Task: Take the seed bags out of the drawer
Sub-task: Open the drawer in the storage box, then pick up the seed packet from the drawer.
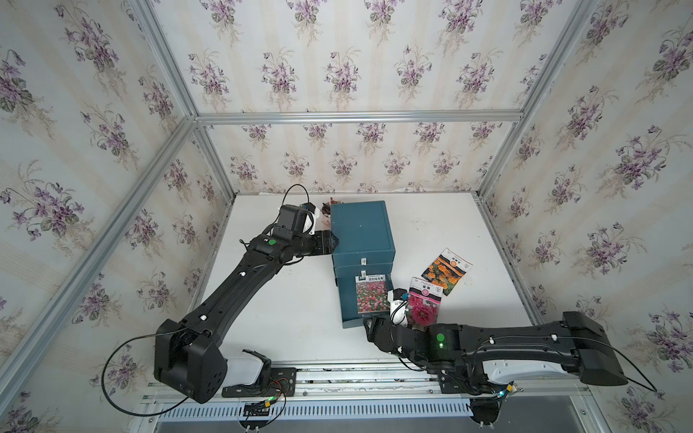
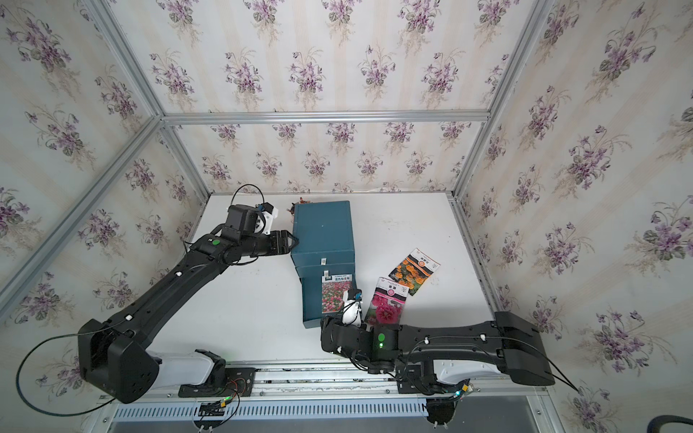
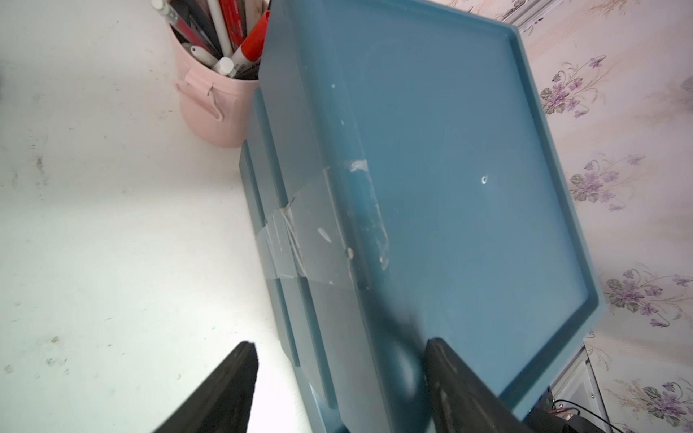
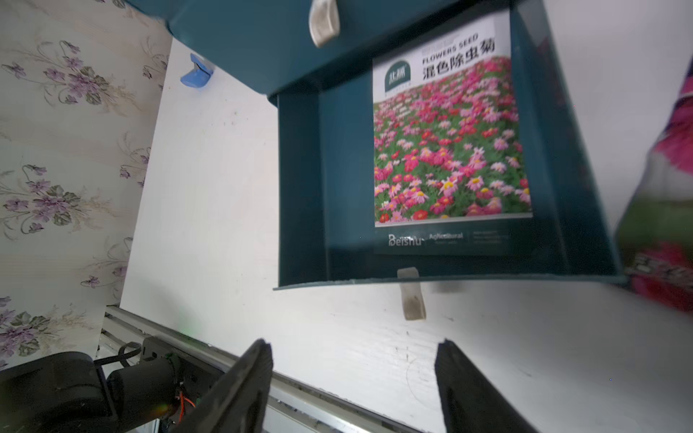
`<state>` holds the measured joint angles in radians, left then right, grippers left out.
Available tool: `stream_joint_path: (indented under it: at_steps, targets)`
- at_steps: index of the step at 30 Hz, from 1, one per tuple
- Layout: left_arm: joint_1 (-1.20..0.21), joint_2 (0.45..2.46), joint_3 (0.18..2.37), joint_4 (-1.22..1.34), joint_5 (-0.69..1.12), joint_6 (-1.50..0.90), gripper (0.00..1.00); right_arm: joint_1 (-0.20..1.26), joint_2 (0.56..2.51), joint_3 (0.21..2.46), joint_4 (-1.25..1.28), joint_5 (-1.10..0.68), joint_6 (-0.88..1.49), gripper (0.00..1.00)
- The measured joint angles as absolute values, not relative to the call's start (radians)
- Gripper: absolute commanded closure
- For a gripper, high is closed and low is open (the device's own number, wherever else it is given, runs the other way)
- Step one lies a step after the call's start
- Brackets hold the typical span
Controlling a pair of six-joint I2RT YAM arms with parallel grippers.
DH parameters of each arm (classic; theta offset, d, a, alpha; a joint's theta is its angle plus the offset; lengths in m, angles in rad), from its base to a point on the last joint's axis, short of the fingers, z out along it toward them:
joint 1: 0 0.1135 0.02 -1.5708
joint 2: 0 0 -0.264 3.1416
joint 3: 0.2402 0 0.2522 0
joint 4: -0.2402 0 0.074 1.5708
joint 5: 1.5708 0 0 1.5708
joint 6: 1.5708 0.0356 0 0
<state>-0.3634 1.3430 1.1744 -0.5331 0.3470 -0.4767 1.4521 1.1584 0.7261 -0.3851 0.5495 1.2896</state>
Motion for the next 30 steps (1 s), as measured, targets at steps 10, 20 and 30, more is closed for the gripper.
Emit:
stream_joint_path:
  at_steps: [10,20,30]
  targets:
    - [-0.36,1.33,1.17,-0.565,0.403,-0.477,0.25,1.142,1.348,0.892,-0.473,0.439,1.013,0.24]
    - [-0.361,1.346,1.18,-0.574,0.449,-0.466,0.25,1.054,1.523,0.881,-0.351,0.307,0.909,0.27]
    - [-0.361,1.346,1.179,-0.574,0.445,-0.442,0.26,1.047,1.682,0.958,-0.401,0.352,0.94,0.21]
